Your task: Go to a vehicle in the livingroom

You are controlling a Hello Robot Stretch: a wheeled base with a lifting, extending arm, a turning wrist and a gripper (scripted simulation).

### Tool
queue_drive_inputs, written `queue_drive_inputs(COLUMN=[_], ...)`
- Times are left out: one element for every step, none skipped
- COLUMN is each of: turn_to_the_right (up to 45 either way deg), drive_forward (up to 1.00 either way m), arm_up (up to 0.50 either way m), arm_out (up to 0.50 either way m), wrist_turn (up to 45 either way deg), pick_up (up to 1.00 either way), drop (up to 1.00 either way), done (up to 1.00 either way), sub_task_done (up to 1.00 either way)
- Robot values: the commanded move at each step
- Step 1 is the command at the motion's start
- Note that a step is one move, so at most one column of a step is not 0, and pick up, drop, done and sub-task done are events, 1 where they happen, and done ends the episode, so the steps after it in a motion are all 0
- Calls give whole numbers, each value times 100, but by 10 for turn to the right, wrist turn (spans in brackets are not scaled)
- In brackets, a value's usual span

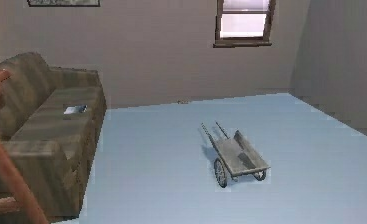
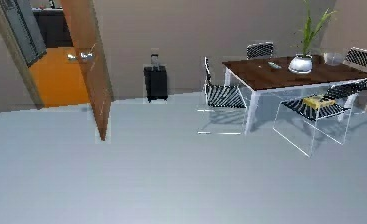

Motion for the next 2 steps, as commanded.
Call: queue_drive_inputs(turn_to_the_right=[0, 210], drive_forward=[60, 0], arm_up=[0, 0], arm_out=[0, 0], wrist_turn=[0, 0], pick_up=[0, 0], drop=[0, 0], done=[0, 0], sub_task_done=[0, 0])
